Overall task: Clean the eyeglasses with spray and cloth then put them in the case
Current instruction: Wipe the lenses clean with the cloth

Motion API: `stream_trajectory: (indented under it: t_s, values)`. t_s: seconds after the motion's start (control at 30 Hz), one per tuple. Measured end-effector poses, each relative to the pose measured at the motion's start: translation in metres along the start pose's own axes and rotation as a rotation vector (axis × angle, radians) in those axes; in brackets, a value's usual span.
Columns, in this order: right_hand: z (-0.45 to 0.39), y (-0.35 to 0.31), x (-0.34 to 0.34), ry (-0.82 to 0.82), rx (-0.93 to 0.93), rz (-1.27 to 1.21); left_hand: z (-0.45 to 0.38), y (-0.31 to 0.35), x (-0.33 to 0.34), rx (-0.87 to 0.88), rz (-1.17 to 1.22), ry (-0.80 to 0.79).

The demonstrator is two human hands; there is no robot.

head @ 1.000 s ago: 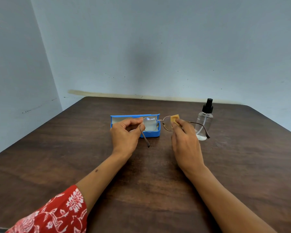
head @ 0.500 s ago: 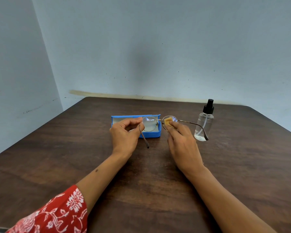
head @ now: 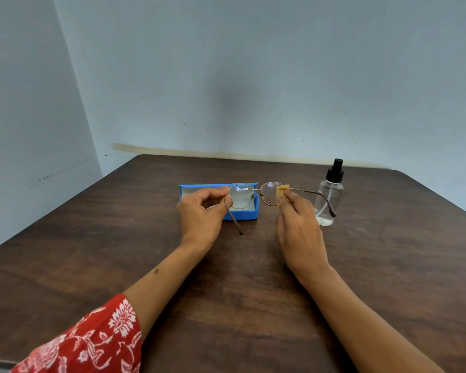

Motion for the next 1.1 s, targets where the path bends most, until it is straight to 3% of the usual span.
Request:
stream_trajectory:
  t_s: [0.17, 0.37, 0.53, 0.67, 0.87, 1.0, 1.1]
  values:
    - [0.000, -0.017, 0.005, -0.036, -0.135, 0.015, 0.001, 0.002, 0.001, 0.031, -0.011, -0.003]
    - [0.000, -0.002, 0.001, -0.009, -0.006, -0.034, -0.002, 0.000, -0.002, 0.014, -0.024, 0.013]
    - [0.001, -0.017, 0.007, -0.050, -0.149, -0.017, -0.003, -0.003, -0.004, 0.005, -0.021, 0.024]
    - [0.001, 0.000, 0.002, -0.018, 0.014, -0.037, -0.003, -0.002, -0.005, -0.004, -0.022, 0.022]
    - [0.001, -0.020, 0.004, -0.074, -0.118, -0.022, -0.003, -0.002, -0.006, 0.000, -0.027, 0.033]
    - [0.002, -0.005, 0.000, -0.035, 0.004, -0.040, -0.003, 0.000, -0.006, 0.010, -0.014, 0.029]
    - [0.001, -0.009, 0.004, -0.074, -0.034, -0.020, -0.003, -0.001, -0.005, 0.009, -0.018, 0.030]
Point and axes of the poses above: each hand's wrist, its own z-axis away from the middle knuckle, its own x-axis out of the palm, y = z × x, the point moved 8 cm from there along -z, towards the middle knuckle, and after that the axes turned 14 degrees about -y, right-handed, at the moved point
